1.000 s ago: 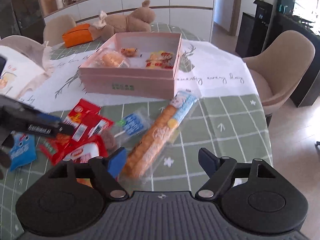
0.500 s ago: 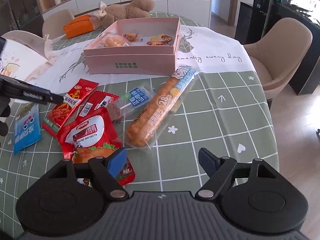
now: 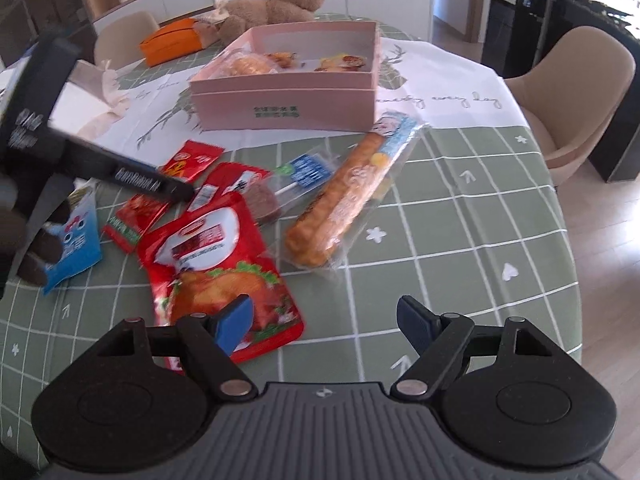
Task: Organize snacks
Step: 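Close left gripper on the red spicy-strip bag while right gripper grasps the roast-duck bag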
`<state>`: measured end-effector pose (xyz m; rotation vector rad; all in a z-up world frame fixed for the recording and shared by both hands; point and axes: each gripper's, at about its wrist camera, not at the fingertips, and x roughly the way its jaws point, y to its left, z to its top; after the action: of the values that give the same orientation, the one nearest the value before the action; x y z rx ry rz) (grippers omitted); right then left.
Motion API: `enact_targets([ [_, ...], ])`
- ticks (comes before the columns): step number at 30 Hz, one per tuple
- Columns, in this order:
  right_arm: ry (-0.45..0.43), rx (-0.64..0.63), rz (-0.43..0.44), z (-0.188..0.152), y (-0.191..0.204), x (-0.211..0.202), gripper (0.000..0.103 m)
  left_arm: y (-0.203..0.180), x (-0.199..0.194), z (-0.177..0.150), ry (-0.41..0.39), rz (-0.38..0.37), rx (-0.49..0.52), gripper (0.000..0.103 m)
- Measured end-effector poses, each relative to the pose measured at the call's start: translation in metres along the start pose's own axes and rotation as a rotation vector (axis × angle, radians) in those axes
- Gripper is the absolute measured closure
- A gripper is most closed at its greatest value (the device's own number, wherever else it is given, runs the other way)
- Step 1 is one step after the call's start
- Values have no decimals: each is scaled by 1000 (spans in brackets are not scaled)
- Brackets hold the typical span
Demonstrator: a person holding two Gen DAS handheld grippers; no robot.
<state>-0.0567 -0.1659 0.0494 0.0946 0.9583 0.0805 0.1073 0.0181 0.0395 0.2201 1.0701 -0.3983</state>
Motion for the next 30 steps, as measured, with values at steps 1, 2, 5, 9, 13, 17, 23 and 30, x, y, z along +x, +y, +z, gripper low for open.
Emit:
enact_targets([
  [1,1,-8,14,-1,3,-1,23,3,-1,1,0,-16,-12,37],
  [2,6,-11,34,-1,4,0,23,7,-1,1,-1,-30,-20,39],
  [5,33,-5,100,-1,9,4,22,14,-9,-7,-2,-80,-56,45],
  [9,13,-78,140,7,26,5,22,14,-25,-31,28,-64,-108,48],
  [13,-13,-156,174,19,47,9,21,10,-39,-53,45,-32,-138,48],
  [17,-4,-223,163,27,62,28,20,12,-46,-65,52,-45,-159,48],
  [23,42,-223,150,34,65,60,9,11,-50,-72,45,-35,-162,48],
  [30,34,-243,88,28,69,56,17,13,-50,-74,35,-39,-163,47],
])
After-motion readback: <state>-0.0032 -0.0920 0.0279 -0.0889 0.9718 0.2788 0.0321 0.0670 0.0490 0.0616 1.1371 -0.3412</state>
